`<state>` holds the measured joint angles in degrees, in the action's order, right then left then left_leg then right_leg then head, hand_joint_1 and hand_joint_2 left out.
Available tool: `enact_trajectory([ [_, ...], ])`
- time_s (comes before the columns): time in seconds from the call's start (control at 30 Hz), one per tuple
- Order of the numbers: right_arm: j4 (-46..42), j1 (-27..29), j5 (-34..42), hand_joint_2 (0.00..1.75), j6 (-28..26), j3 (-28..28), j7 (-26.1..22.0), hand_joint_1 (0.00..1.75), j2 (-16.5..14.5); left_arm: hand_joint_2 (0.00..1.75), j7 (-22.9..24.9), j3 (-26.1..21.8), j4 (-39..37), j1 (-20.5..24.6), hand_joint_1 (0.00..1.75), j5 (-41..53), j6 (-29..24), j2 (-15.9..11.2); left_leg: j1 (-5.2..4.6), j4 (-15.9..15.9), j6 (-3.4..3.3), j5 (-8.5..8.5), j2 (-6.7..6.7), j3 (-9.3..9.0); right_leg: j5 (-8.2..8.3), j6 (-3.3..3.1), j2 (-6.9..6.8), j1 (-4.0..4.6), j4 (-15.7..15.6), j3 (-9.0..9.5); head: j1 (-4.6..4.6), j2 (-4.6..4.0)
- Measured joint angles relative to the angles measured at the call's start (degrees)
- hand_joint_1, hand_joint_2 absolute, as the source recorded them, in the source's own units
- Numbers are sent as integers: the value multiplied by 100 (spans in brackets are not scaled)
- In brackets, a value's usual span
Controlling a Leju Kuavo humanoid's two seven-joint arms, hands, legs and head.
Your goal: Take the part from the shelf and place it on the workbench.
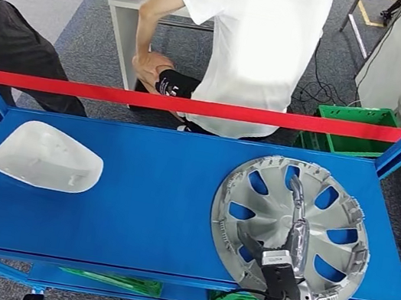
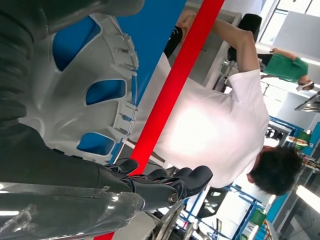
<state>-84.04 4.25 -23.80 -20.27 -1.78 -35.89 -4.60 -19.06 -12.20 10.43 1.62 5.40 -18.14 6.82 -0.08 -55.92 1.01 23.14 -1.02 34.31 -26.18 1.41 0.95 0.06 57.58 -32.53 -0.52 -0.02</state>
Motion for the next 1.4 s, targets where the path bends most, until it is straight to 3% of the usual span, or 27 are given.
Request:
enact_trajectory([
  [0.2,0,6,-17,175,1,33,-2,0,-2,0,-15,0,0,0,0,-2,0,-3,-23,-37,-47,27,0,3,-1,41,0,-23,-2,14,1,0],
  [0.33,-1,8,-21,175,1,51,-3,0,-8,0,-12,0,0,1,0,0,-7,-6,-22,-9,-120,0,10,-21,-4,110,-2,-36,-17,39,2,0],
  [0.4,-2,12,-21,175,-1,51,-6,0,-8,0,-9,0,0,6,0,1,-15,-2,15,59,-159,-54,29,-53,-190,153,-14,-31,193,-32,-22,0],
  [0.5,0,33,-21,175,-3,51,-7,0,-8,0,-7,0,0,9,0,0,-19,9,37,77,-166,-73,52,-52,-785,212,-25,-62,1260,-450,-62,0],
  [0.53,1,46,-20,175,-3,51,-7,0,-8,0,-7,-1,0,7,0,-2,-18,13,42,74,-159,-78,57,-46,-870,232,-26,-75,1524,-549,-63,0],
  [0.57,1,56,-19,175,-3,50,-6,0,-8,0,-7,-1,0,6,0,-4,-14,16,52,68,-147,-85,61,-37,-844,252,-28,-86,1592,-558,-63,0],
  [0.6,1,61,-19,175,-4,50,-6,0,-8,0,-7,-2,0,6,0,-6,-8,21,70,60,-126,-94,62,-26,-707,273,-31,-102,1410,-447,-63,0],
  [0.67,1,58,-19,175,-7,50,-5,0,-8,0,-10,-3,0,8,0,-5,8,28,100,25,-54,-110,57,4,-380,341,-37,-144,610,1,-72,0],
  [0.7,-2,58,-20,175,-11,50,-7,0,-8,0,-16,-3,0,8,0,-3,13,29,105,8,-8,-121,50,21,-256,335,-20,-153,293,182,-80,0],
  [0.77,-9,61,-19,175,-27,45,-7,0,-7,0,-30,-5,0,7,0,1,20,21,94,-25,83,-166,30,57,-211,247,25,-147,88,269,-89,0],
  [0.87,-33,75,-20,175,-62,38,-4,0,-6,0,-48,-14,0,-4,0,16,23,3,117,-62,187,-171,26,138,-119,44,46,-132,131,127,-67,0],
  [0.93,-70,82,-21,175,-83,34,-2,0,-6,0,-52,-20,0,-9,0,32,11,-18,123,-298,219,109,40,258,-38,-50,39,-133,122,36,-35,0],
  [0.97,-90,87,-21,175,-90,32,-2,0,-6,0,-52,-23,0,-8,0,41,5,-26,119,-547,227,329,45,356,1,-77,36,-127,119,-13,-12,0],
  [1.03,-130,115,-20,175,-107,25,-1,0,-6,0,-34,-27,0,-5,0,72,-2,-42,115,-1240,233,739,45,591,73,-103,26,-104,116,-116,21,0],
  [1.1,-203,199,-16,175,-142,4,0,0,-6,0,25,-28,0,-5,0,124,-9,-66,111,-1702,215,915,45,659,129,-110,7,-73,118,-201,30,0],
  [1.17,-329,334,-10,175,-183,-45,0,0,-6,0,93,-28,0,-6,0,188,-19,-89,95,-1374,160,701,45,331,159,-96,-4,-48,121,-234,30,0],
  [1.23,-524,508,-7,175,-199,-142,-19,0,-8,0,152,-21,0,2,0,284,-22,-109,60,-586,83,457,39,-197,187,-61,-7,-31,122,-248,30,0],
  [1.27,-651,616,-14,175,-191,-206,-44,0,-14,0,189,-11,0,10,0,343,-22,-116,43,-291,60,408,36,-373,211,-33,-11,-25,121,-258,28,0],
  [1.3,-791,741,-24,175,-175,-275,-76,0,-25,0,229,-1,0,18,0,401,-22,-123,28,-109,45,401,34,-468,240,3,-14,-22,119,-272,29,0],
  [1.4,-1144,1074,-68,175,-119,-457,-137,0,-66,0,318,19,0,21,0,490,-21,-129,26,-22,-15,354,54,-424,276,113,-19,-26,123,-330,27,0],
])
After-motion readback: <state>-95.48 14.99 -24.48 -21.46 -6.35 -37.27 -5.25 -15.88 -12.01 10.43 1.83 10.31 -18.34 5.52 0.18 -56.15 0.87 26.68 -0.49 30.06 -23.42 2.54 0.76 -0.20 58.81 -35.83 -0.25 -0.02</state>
